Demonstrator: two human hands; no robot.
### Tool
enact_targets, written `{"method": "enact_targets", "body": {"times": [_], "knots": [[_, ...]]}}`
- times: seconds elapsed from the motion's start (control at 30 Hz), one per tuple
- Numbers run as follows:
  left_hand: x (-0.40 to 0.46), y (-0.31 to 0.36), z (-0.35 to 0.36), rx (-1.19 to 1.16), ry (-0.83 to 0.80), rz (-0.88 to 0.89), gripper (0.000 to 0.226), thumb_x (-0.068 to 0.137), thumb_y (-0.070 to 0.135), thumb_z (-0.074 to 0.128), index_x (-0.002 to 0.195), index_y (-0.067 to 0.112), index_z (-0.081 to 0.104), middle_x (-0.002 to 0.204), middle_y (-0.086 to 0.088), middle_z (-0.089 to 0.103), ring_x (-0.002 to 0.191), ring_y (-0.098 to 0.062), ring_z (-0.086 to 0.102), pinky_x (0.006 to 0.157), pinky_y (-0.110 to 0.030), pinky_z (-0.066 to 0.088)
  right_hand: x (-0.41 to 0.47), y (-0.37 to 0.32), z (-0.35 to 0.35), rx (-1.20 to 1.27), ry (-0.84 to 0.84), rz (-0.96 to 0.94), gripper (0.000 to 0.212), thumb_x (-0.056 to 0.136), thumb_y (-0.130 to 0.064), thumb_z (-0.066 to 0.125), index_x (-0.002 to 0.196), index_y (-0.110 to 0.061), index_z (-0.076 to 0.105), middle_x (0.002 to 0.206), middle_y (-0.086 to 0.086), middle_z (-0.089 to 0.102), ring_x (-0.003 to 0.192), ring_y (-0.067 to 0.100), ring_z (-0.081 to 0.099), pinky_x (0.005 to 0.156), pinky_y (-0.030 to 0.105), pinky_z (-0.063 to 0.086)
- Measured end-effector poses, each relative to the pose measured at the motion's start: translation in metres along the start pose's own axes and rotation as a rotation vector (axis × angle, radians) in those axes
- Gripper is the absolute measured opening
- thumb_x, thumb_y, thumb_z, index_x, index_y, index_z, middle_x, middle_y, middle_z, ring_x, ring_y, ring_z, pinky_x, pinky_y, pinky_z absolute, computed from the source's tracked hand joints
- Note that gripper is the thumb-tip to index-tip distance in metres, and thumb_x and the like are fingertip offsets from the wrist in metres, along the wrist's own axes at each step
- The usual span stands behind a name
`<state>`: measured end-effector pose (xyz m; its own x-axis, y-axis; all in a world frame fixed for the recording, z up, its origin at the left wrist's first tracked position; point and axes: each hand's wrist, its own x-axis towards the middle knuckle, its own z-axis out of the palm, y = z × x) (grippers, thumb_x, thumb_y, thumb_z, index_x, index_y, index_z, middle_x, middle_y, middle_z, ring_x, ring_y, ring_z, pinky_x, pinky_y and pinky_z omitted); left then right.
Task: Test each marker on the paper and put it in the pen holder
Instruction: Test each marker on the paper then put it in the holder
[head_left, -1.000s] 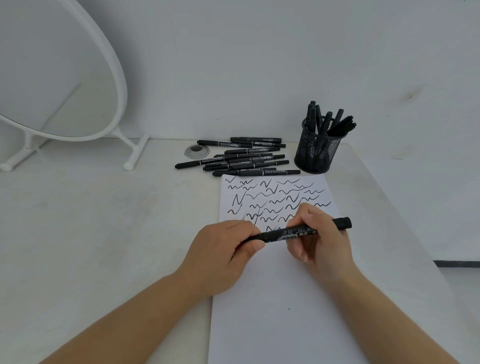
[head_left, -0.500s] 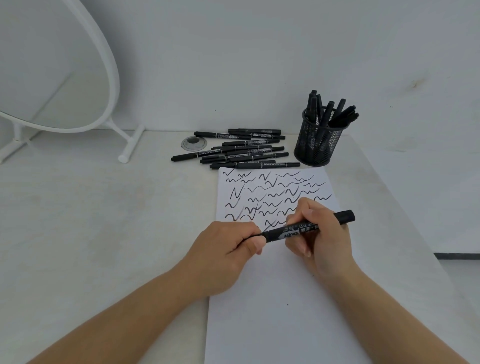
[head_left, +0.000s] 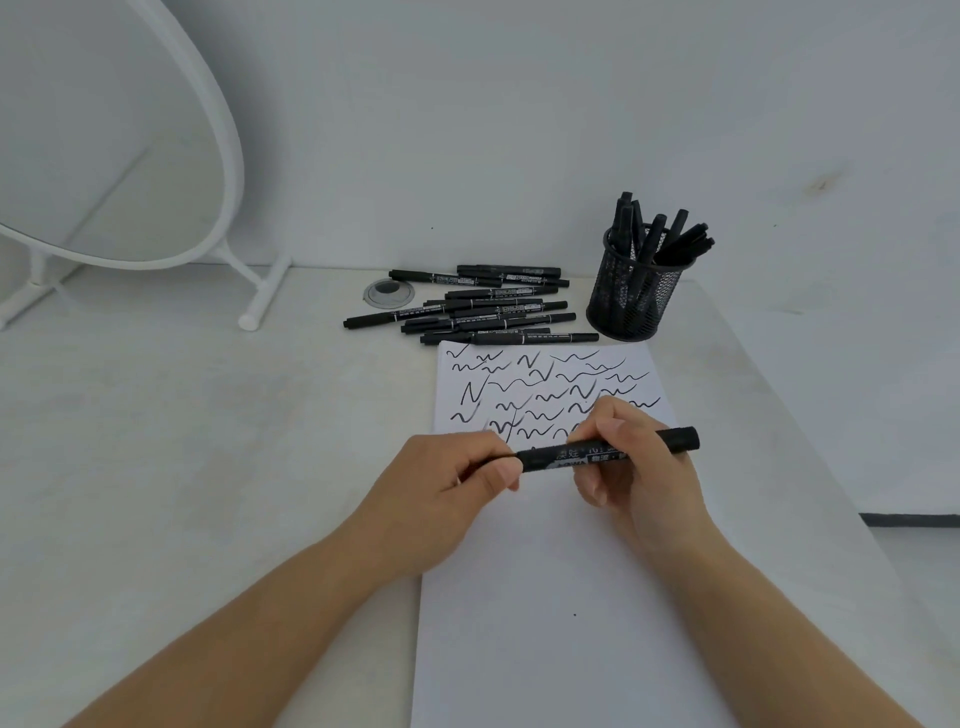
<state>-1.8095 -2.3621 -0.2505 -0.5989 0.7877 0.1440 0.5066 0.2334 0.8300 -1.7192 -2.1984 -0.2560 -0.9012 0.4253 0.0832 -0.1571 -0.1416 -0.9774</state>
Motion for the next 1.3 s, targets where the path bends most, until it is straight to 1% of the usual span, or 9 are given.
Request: {"method": "enact_targets", "body": {"times": [0.23, 0.4, 0.5, 0.63, 0.77, 0.9, 1.0, 1.13, 1.3], "knots": [[0.001, -0.007, -0.013, -0.135, 0.167, -0.040, 0.015, 0.077, 0.036, 0.053, 0.066, 0.037, 0.063, 0.056, 0.014, 0.050, 0.054, -0.003, 0.041, 0.052, -0.011, 0.031, -0.007, -0.023, -0.010, -0.325, -0.025, -0.008, 0.018, 0.080, -0.010, 0.068, 0.068, -0.022, 0.071, 0.065, 0.001, 0.068, 0.058, 0.008, 0.057, 0.052, 0.016, 0.045], [0.014, 0.002, -0.021, -0.037, 0.186, 0.007, 0.023, 0.087, 0.024, 0.059, 0.065, 0.033, 0.058, 0.052, 0.019, 0.053, 0.049, -0.001, 0.046, 0.050, -0.008, 0.033, 0.003, -0.052, -0.016, -0.688, -0.078, -0.011, 0.023, 0.074, -0.018, 0.075, 0.069, -0.040, 0.071, 0.068, -0.019, 0.068, 0.055, -0.003, 0.053, 0.053, 0.006, 0.038], [0.029, 0.013, -0.025, 0.142, 0.200, 0.063, 0.022, 0.088, 0.024, 0.057, 0.067, 0.030, 0.055, 0.056, 0.017, 0.054, 0.051, -0.002, 0.047, 0.050, -0.011, 0.032, 0.015, -0.066, -0.012, -1.050, -0.140, -0.135, 0.016, 0.076, -0.030, 0.071, 0.075, -0.045, 0.067, 0.075, -0.023, 0.065, 0.074, -0.002, 0.051, 0.064, 0.012, 0.039], [0.053, 0.034, -0.026, 0.443, 0.193, 0.211, 0.017, 0.090, 0.037, 0.051, 0.075, 0.030, 0.053, 0.059, 0.015, 0.046, 0.059, -0.005, 0.044, 0.053, -0.017, 0.027, 0.029, -0.069, -0.003, -1.495, -0.211, -0.448, 0.011, 0.082, -0.029, 0.065, 0.093, -0.028, 0.067, 0.077, -0.013, 0.065, 0.083, 0.013, 0.051, 0.063, 0.026, 0.035], [0.082, 0.045, -0.031, 0.465, 0.185, 0.269, 0.026, 0.087, 0.050, 0.043, 0.077, 0.029, 0.054, 0.064, 0.012, 0.052, 0.061, -0.007, 0.047, 0.054, -0.019, 0.033, 0.047, -0.073, -0.011, -1.450, -0.098, -0.422, 0.011, 0.087, -0.028, 0.059, 0.096, -0.022, 0.060, 0.073, -0.015, 0.052, 0.084, 0.017, 0.052, 0.066, 0.030, 0.039], [0.131, 0.028, -0.045, 0.508, 0.177, 0.076, 0.019, 0.091, 0.046, 0.043, 0.089, 0.032, 0.056, 0.077, 0.013, 0.061, 0.075, -0.009, 0.057, 0.057, -0.027, 0.037, 0.075, -0.092, -0.037, -1.162, 0.222, -0.391, 0.008, 0.084, -0.021, 0.063, 0.090, -0.022, 0.056, 0.072, -0.015, 0.061, 0.072, 0.003, 0.057, 0.064, 0.018, 0.042], [0.170, 0.001, -0.058, 0.667, 0.144, -0.071, 0.021, 0.092, 0.040, 0.047, 0.103, 0.026, 0.058, 0.101, 0.007, 0.063, 0.093, -0.015, 0.056, 0.073, -0.030, 0.044, 0.096, -0.105, -0.051, -0.921, 0.399, -0.411, 0.027, 0.081, -0.017, 0.066, 0.099, -0.030, 0.049, 0.083, -0.016, 0.063, 0.076, 0.000, 0.060, 0.062, 0.013, 0.039], [0.209, -0.026, -0.071, 0.765, 0.138, -0.087, 0.022, 0.093, 0.027, 0.044, 0.110, 0.022, 0.057, 0.112, 0.000, 0.059, 0.102, -0.020, 0.054, 0.083, -0.034, 0.044, 0.113, -0.108, -0.061, -0.740, 0.501, -0.498, 0.059, 0.081, -0.015, 0.064, 0.122, -0.044, 0.032, 0.092, -0.011, 0.061, 0.076, -0.003, 0.060, 0.061, 0.017, 0.042], [0.241, -0.050, -0.070, 0.833, 0.030, -0.164, 0.038, 0.091, 0.010, 0.040, 0.125, 0.020, 0.051, 0.129, -0.003, 0.052, 0.116, -0.023, 0.048, 0.092, -0.035, 0.041, 0.131, -0.100, -0.069, -0.846, 0.485, -0.510, 0.073, 0.083, -0.012, 0.062, 0.129, -0.052, 0.021, 0.089, -0.015, 0.059, 0.073, -0.001, 0.061, 0.063, 0.021, 0.045]]}}
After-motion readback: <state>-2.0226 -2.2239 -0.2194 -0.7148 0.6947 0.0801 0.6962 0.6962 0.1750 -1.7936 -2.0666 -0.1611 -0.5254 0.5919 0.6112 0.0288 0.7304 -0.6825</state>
